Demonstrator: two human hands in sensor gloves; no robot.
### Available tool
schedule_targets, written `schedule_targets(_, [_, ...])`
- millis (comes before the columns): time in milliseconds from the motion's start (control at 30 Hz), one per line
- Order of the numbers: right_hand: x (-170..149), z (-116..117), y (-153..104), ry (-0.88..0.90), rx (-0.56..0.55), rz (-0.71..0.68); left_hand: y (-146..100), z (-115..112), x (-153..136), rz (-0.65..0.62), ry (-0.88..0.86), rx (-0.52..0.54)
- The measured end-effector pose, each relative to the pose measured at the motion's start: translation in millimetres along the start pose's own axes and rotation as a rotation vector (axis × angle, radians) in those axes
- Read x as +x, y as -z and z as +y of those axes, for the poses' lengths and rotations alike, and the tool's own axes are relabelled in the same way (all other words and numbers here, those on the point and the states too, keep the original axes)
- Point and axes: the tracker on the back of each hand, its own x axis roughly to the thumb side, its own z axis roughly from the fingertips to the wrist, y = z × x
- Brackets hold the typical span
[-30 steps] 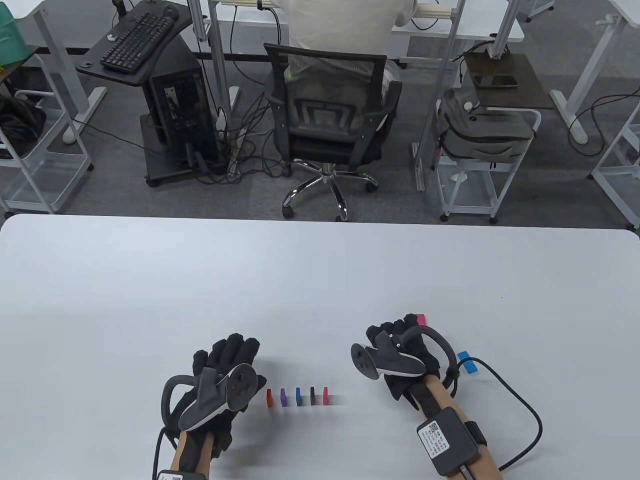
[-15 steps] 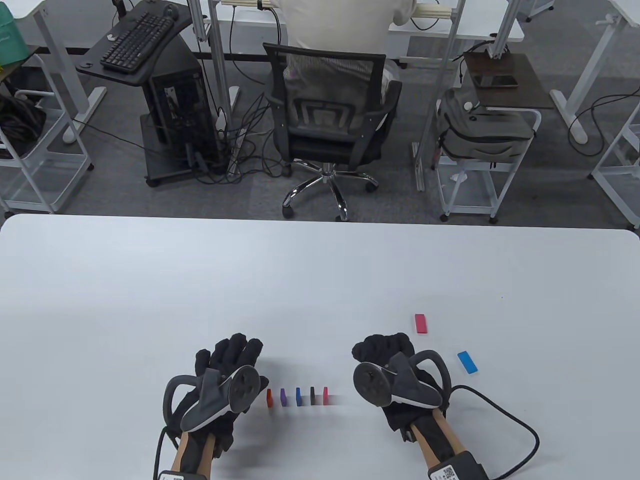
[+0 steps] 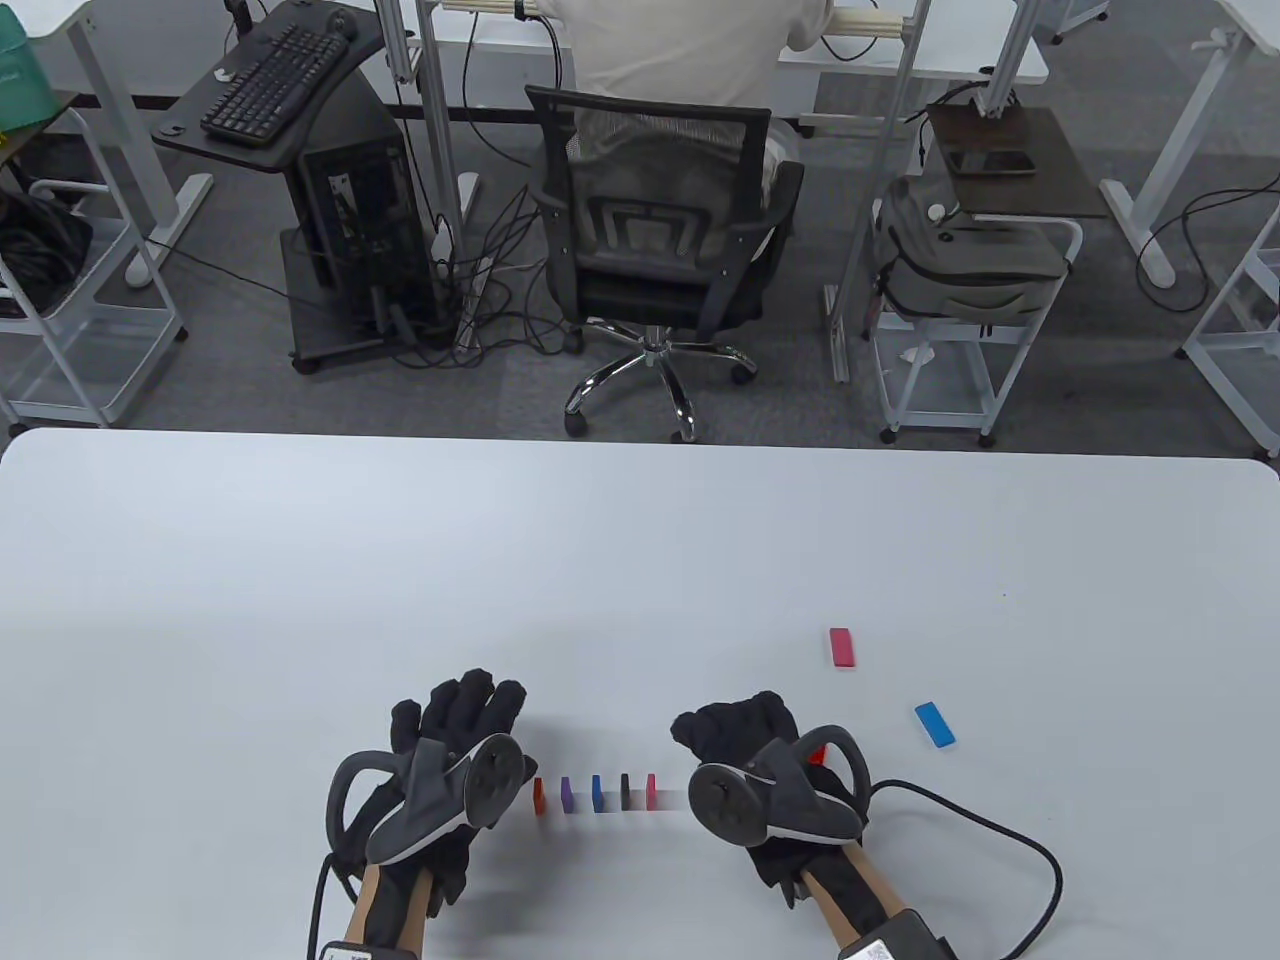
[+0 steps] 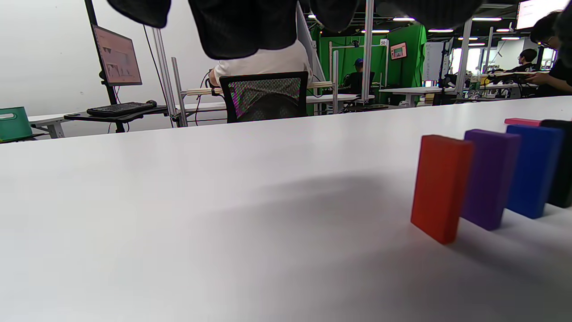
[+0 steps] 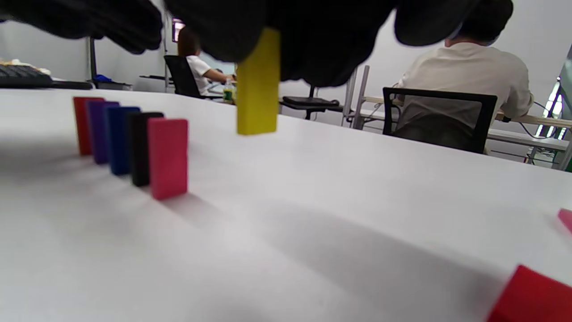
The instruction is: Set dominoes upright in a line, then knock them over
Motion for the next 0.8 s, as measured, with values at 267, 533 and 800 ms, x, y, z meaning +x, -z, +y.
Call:
schedule_targets(267, [10.2,15.8,4.4,-0.01,0.014,-0.013,0.0,-0.1,0.6,-0.002,0.016,-0.005])
schedule_targets(533, [16.5,23.5,9.3,-0.02,0.06,-0.035,0.0,-0.6,1.4,-0.003,0.027,-0.014])
schedule_targets(800, [20.5,25.7,11.4,-0.02,0.066,-0.049,0.2,-0.9,1.7,-0.003,0.028,-0.018])
